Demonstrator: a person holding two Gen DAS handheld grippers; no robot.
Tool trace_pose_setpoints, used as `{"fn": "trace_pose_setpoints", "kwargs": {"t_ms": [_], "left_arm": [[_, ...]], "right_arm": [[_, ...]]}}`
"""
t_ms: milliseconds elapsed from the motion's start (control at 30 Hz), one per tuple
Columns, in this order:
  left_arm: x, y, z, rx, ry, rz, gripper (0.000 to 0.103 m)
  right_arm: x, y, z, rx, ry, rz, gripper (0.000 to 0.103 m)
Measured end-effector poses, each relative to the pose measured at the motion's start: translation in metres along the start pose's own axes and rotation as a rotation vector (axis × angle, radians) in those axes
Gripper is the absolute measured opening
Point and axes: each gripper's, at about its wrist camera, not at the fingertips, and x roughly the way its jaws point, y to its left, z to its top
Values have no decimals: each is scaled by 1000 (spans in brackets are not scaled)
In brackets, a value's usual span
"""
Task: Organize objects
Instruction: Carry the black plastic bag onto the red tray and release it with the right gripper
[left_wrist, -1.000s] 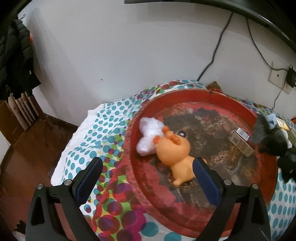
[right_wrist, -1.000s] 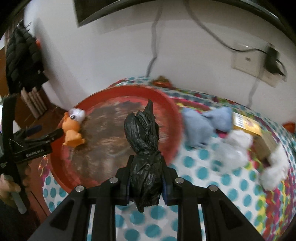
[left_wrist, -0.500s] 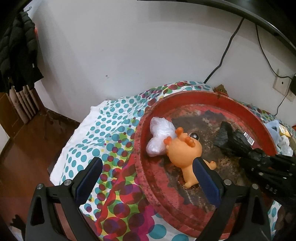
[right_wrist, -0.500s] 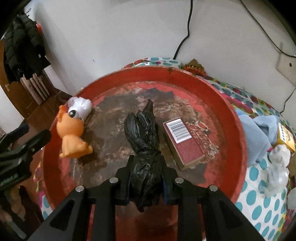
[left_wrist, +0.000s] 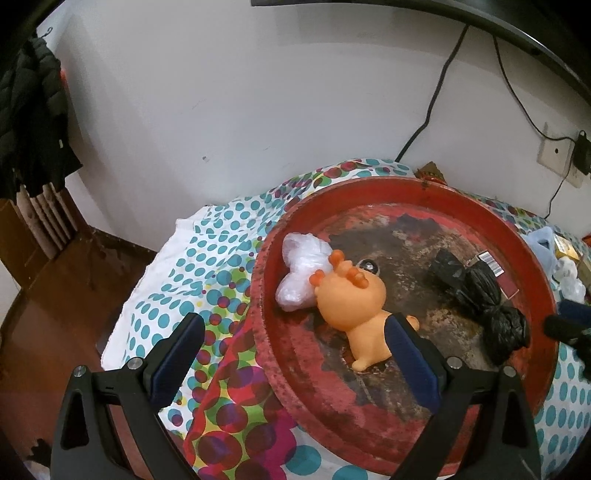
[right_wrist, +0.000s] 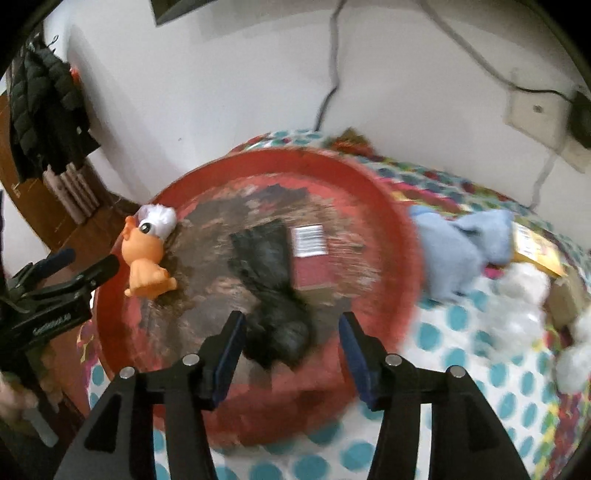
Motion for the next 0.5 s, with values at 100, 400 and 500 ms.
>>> {"fn": "trace_pose_setpoints", "kwargs": {"t_ms": [100, 400, 500], "left_arm": [[-1, -5, 0, 21, -6, -1, 97], [-9, -28, -2, 121, -49, -11, 100], [-12, -36, -2, 149, -56, -16, 101]], "right_arm": [[-18, -30, -10, 34, -19, -70, 55], [-67, -166, -49, 310, -58, -268, 55], [-71, -189, -58, 351, -58, -277, 55]]}}
